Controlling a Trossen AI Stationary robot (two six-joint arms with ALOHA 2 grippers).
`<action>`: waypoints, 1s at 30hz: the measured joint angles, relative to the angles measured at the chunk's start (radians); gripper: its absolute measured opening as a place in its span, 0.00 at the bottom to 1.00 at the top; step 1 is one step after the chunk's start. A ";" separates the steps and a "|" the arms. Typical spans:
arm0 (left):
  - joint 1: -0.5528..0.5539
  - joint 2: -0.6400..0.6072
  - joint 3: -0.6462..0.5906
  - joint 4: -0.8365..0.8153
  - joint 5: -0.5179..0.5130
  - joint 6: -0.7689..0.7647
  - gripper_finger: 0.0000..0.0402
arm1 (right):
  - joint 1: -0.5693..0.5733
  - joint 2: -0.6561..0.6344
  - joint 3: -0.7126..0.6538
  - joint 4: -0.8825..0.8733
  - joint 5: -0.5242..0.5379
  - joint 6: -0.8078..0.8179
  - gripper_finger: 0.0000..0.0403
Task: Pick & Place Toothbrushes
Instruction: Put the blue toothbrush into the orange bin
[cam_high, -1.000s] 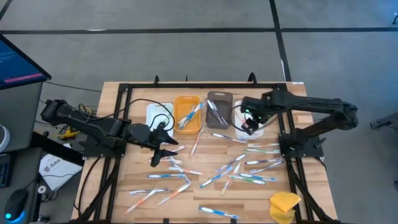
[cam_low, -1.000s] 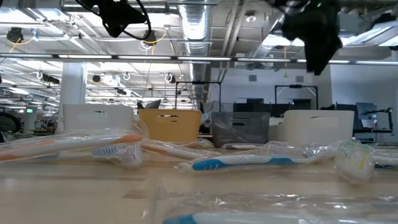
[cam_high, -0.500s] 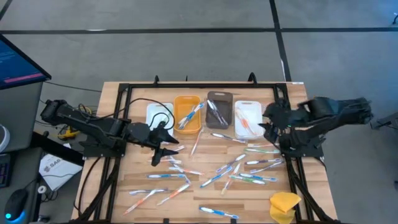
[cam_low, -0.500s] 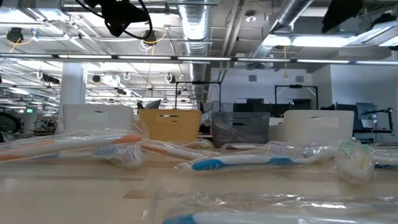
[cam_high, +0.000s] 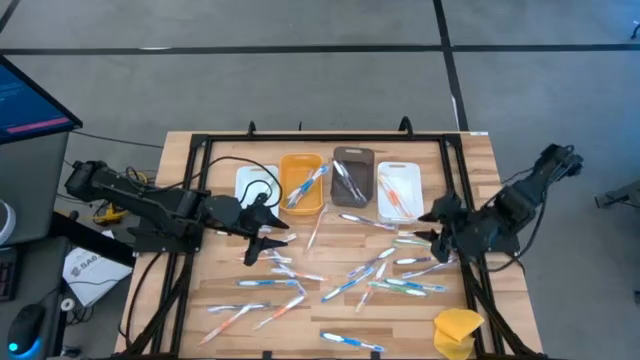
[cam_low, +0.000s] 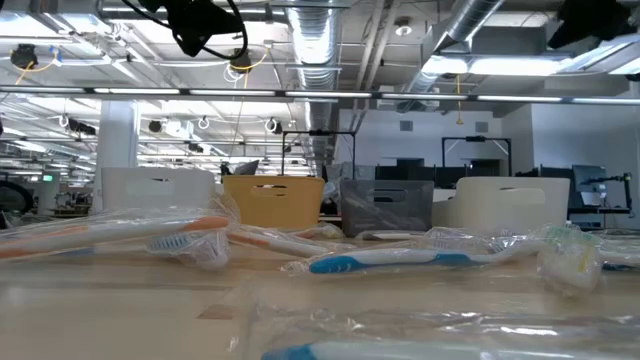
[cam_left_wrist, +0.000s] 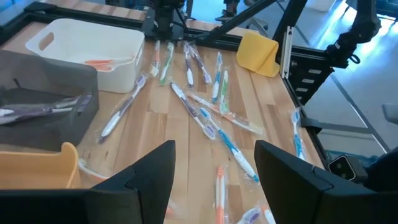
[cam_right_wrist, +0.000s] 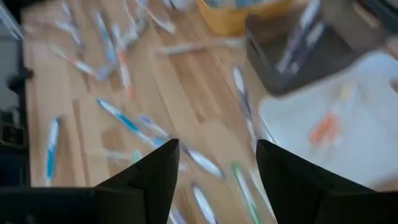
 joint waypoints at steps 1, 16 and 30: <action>0.000 0.000 0.000 0.000 0.000 0.001 0.53 | 0.009 0.010 -0.017 0.039 0.034 -0.012 0.52; -0.001 0.000 0.000 0.001 0.003 0.052 0.53 | -0.078 0.257 -0.060 0.528 0.381 -0.681 0.52; -0.001 0.063 0.000 0.037 -0.001 0.058 0.53 | -0.001 0.393 -0.060 0.617 0.224 -0.670 0.52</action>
